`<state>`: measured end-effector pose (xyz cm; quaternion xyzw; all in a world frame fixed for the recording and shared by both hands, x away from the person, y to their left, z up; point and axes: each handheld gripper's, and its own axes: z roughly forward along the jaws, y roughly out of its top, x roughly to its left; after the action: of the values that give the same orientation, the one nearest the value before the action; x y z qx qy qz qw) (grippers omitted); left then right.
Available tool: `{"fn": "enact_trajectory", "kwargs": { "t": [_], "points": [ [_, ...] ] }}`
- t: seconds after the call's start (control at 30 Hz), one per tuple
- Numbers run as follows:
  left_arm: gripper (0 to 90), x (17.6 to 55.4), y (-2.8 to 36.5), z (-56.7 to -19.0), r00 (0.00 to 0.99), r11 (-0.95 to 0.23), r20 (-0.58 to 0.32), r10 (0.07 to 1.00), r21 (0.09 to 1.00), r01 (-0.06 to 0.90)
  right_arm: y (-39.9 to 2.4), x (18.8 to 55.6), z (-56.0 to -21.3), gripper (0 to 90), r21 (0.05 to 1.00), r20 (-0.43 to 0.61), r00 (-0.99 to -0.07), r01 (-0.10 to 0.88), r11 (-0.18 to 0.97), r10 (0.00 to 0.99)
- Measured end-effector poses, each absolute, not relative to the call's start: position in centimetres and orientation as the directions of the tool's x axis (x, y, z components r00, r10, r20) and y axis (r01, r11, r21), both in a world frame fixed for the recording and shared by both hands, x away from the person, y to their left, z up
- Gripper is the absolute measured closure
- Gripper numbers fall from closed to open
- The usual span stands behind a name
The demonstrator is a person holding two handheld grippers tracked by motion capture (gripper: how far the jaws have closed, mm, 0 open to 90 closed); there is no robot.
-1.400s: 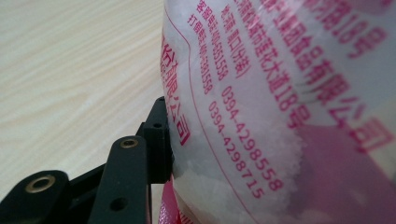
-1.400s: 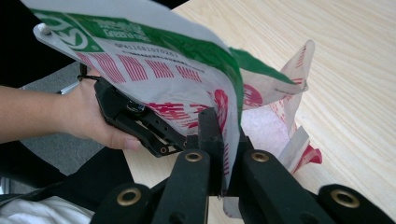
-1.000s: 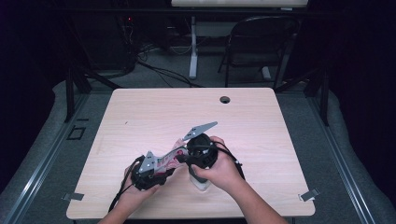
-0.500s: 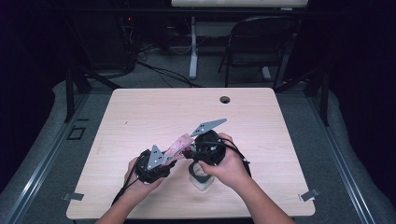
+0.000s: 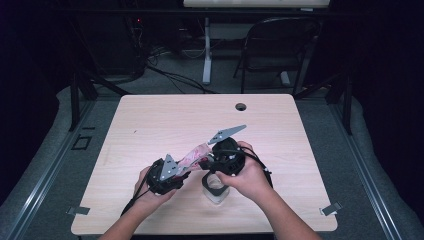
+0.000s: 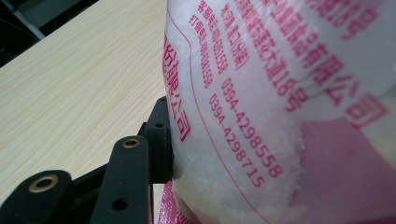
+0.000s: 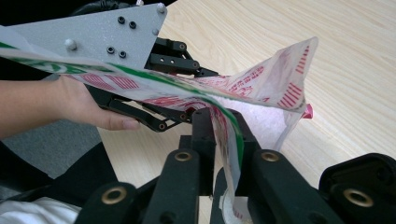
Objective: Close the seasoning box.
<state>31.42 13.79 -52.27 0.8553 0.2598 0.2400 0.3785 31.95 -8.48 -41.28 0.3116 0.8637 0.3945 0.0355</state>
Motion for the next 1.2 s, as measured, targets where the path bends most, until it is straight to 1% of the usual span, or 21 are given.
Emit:
{"fn": "enact_trajectory", "kwargs": {
  "t": [0.1, 0.17, 0.2, 0.37, 0.5, 0.63, 0.9, 0.97, 1.03, 1.1, 1.2],
  "points": [
    [56.3, 31.3, 13.9, -52.2, 0.747, -0.577, 0.216, 0.628, 0.773, 0.261, -8.7, 31.9, -41.1, 81.6, 0.706, 0.192, -0.804, 0.512, 0.489, 0.563],
    [56.4, 31.1, 14.0, -52.0, 0.740, -0.570, 0.223, 0.635, 0.781, 0.254, -9.2, 31.6, -40.8, 77.4, 0.713, 0.195, -0.804, 0.510, 0.482, 0.562],
    [56.4, 31.0, 14.0, -52.0, 0.738, -0.568, 0.224, 0.637, 0.784, 0.251, -9.3, 31.5, -40.7, 76.9, 0.713, 0.195, -0.804, 0.509, 0.482, 0.561],
    [56.5, 30.7, 14.3, -52.1, 0.719, -0.572, 0.256, 0.646, 0.786, 0.234, -10.6, 30.9, -39.5, 75.4, 0.720, 0.182, -0.815, 0.492, 0.489, 0.551],
    [56.5, 30.4, 14.4, -52.6, 0.716, -0.579, 0.264, 0.647, 0.780, 0.236, -11.4, 30.7, -38.8, 74.7, 0.724, 0.172, -0.812, 0.488, 0.488, 0.558],
    [56.6, 30.3, 14.2, -52.9, 0.720, -0.603, 0.287, 0.632, 0.766, 0.224, -12.3, 30.8, -38.2, 75.0, 0.726, 0.171, -0.799, 0.498, 0.474, 0.576],
    [56.7, 30.1, 13.8, -53.5, 0.725, -0.615, 0.294, 0.623, 0.757, 0.221, -12.6, 31.6, -37.5, 75.2, 0.735, 0.189, -0.774, 0.519, 0.436, 0.604],
    [56.7, 30.1, 13.7, -53.6, 0.727, -0.633, 0.313, 0.612, 0.745, 0.212, -12.3, 32.0, -37.5, 73.7, 0.728, 0.210, -0.765, 0.538, 0.425, 0.608],
    [56.7, 30.0, 13.6, -53.7, 0.727, -0.633, 0.314, 0.611, 0.745, 0.211, -11.8, 32.5, -37.9, 72.4, 0.696, 0.245, -0.758, 0.572, 0.434, 0.605],
    [56.7, 30.0, 13.5, -53.8, 0.726, -0.632, 0.316, 0.611, 0.746, 0.208, -11.4, 32.9, -38.3, 71.9, 0.688, 0.247, -0.752, 0.580, 0.436, 0.612],
    [56.7, 29.9, 13.5, -53.8, 0.724, -0.639, 0.325, 0.608, 0.741, 0.205, -10.7, 33.6, -39.0, 72.1, 0.652, 0.270, -0.736, 0.614, 0.445, 0.620]
  ]
}}
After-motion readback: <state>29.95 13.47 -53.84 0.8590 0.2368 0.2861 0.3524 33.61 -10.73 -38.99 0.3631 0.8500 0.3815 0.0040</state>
